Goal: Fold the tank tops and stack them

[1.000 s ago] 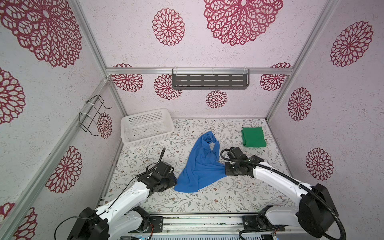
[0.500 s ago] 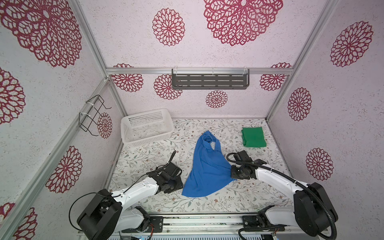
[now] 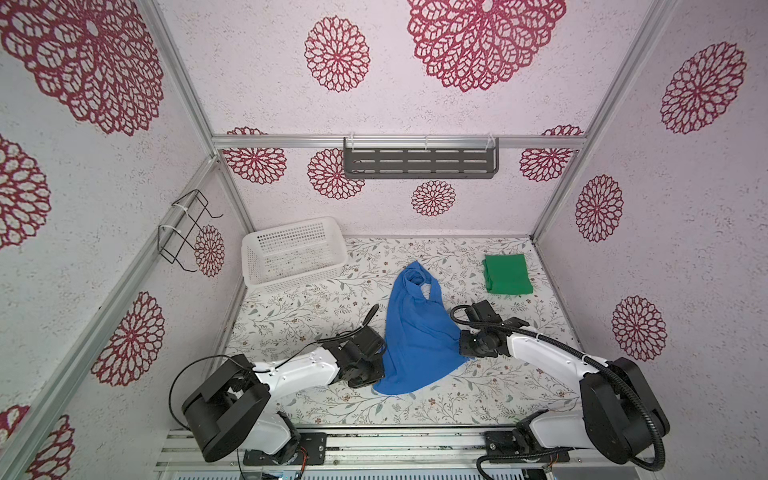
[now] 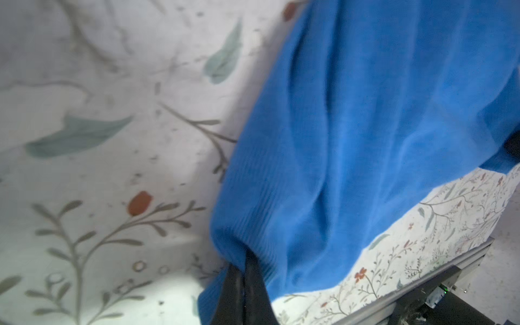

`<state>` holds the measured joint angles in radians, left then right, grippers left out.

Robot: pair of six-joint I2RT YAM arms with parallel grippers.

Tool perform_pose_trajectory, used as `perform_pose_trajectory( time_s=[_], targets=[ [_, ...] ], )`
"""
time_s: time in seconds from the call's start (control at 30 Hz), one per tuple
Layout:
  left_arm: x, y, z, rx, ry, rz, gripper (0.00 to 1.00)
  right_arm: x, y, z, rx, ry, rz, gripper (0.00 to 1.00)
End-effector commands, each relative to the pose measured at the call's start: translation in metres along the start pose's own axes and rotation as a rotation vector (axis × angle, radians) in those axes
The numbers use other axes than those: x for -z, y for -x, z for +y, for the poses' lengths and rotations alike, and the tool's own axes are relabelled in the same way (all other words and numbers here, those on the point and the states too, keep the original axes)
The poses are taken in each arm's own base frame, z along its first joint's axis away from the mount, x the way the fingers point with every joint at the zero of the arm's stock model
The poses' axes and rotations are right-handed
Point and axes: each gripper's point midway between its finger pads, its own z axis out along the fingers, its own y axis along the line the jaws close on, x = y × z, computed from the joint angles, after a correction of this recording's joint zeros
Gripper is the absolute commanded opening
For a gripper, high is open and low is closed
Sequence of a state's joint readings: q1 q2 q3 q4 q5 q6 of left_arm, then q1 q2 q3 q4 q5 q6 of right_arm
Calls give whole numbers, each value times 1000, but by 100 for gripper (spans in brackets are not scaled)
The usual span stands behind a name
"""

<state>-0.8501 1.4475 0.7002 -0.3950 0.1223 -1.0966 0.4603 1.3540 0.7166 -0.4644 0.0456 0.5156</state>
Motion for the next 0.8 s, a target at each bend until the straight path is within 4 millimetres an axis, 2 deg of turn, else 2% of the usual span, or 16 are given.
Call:
perform_pose_trajectory(
  time_s=[0.0, 0.07, 0.2, 0.27, 0.37, 0.47, 0.57, 0.6, 0.63, 0.7, 0.77],
  targets=[
    [14, 7, -14, -97, 40, -32, 0, 5, 9, -11, -19, -21, -38, 0],
    [29, 14, -8, -135, 103, -65, 0, 6, 10, -23, -57, -29, -51, 0],
    [62, 35, 25, -168, 263, -151, 0, 9, 16, -44, -139, -21, -95, 0],
    [67, 41, 21, -190, 251, -167, 0, 9, 19, -42, -154, 16, -101, 0],
    [65, 43, 1, -254, 222, -141, 0, 5, 18, -39, -156, 29, -91, 0],
    [52, 39, -19, -352, 223, -93, 0, -2, 14, -42, -176, 40, -83, 0],
    [39, 26, -55, -485, 161, -39, 0, -6, 12, -42, -196, 61, -80, 0],
    [35, 20, -70, -533, 131, -18, 3, -7, 12, -42, -199, 66, -78, 0],
    [31, 14, -84, -578, 93, 6, 15, -8, 12, -41, -198, 69, -78, 0],
    [28, 2, -106, -637, 20, 42, 33, -9, 12, -41, -201, 73, -77, 0],
    [29, -2, -116, -649, -23, 50, 43, -10, 12, -40, -199, 77, -75, 0]
  ],
)
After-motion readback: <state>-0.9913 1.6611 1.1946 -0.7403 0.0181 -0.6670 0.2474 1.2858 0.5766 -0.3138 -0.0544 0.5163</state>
